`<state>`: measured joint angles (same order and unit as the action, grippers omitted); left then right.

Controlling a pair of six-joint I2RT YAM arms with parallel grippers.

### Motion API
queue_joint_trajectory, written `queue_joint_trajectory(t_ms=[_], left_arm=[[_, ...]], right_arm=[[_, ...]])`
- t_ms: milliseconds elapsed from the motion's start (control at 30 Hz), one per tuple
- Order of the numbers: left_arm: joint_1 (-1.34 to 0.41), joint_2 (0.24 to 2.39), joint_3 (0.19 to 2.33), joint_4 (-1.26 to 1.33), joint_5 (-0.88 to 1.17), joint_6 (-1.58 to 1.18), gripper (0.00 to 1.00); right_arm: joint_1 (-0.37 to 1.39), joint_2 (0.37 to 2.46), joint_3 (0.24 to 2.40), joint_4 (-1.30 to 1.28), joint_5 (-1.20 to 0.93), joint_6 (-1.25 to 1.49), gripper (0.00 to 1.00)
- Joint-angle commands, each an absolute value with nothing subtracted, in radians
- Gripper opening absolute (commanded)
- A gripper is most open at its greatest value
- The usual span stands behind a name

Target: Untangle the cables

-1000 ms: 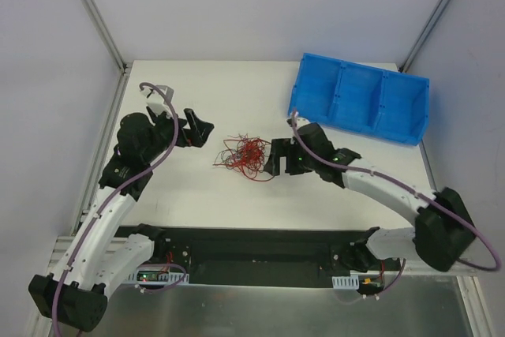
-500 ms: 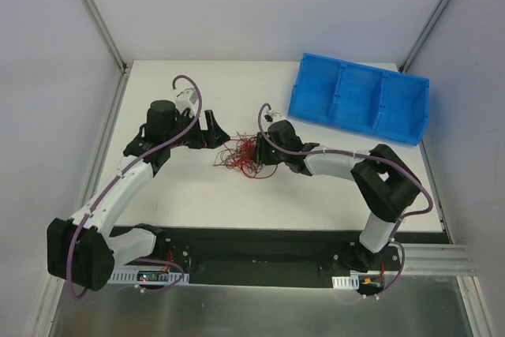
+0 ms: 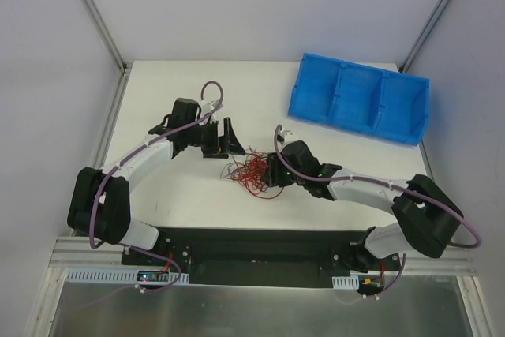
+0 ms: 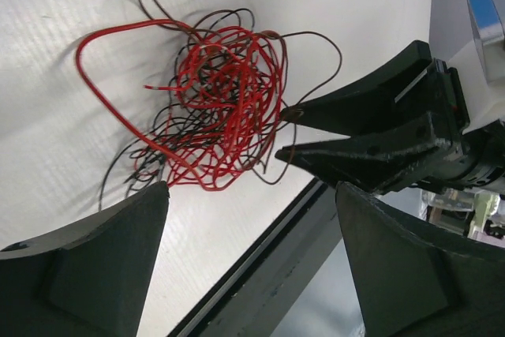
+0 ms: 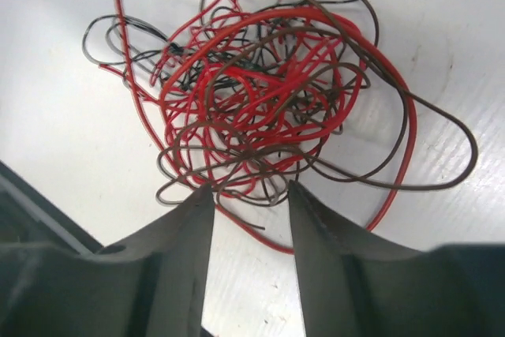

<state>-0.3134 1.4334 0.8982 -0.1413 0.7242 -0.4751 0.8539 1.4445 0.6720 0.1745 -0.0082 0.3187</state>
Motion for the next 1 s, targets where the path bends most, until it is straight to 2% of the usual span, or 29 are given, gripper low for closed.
queue_joint_trajectory(t_ms=[0, 67, 133, 200, 267, 467, 533, 667, 867, 900, 967], left_arm=[[-0.363, 1.454, 0.995, -0.167, 0.729, -0.534, 0.91], [-0.389, 1.477, 1.041, -0.21, 0.695, -0.541, 0.94], [-0.402, 1.499, 1.054, -0.213, 0.646, -0.528, 0.91], [-0.406, 1.543, 1.06, -0.219, 0.623, -0.488, 0.81], [-0.407, 1.592, 1.068, -0.232, 0.65, -0.474, 0.76], [-0.429, 1.621, 1.081, -0.244, 0.664, -0.433, 0.73], [-0.445, 1.624, 1.085, -0.25, 0.66, -0.422, 0.76], [-0.508, 1.618, 1.1, -0.302, 0.568, -0.373, 0.88], [-0.575, 1.657, 1.144, -0.371, 0.381, -0.324, 0.89], [-0.589, 1.663, 1.152, -0.379, 0.349, -0.315, 0.9], [-0.604, 1.684, 1.161, -0.391, 0.312, -0.302, 0.96]], right_arm=[[0.848, 1.341, 0.724, 0.056, -0.052, 0.259, 0.57], [0.833, 1.301, 0.75, -0.03, -0.057, 0.235, 0.68], [0.804, 1.266, 0.767, -0.086, -0.063, 0.235, 0.72], [0.758, 1.249, 0.779, -0.112, -0.106, 0.235, 0.72], [0.721, 1.252, 0.813, -0.146, -0.123, 0.23, 0.69], [0.658, 1.307, 0.818, -0.1, -0.155, 0.372, 0.59], [0.658, 1.328, 0.815, -0.086, -0.144, 0.437, 0.58], [0.657, 1.313, 0.776, -0.078, -0.072, 0.55, 0.59], [0.635, 1.385, 0.765, -0.005, -0.057, 0.731, 0.57], [0.632, 1.411, 0.773, -0.005, -0.057, 0.765, 0.55], [0.63, 1.445, 0.788, 0.05, -0.063, 0.787, 0.42]])
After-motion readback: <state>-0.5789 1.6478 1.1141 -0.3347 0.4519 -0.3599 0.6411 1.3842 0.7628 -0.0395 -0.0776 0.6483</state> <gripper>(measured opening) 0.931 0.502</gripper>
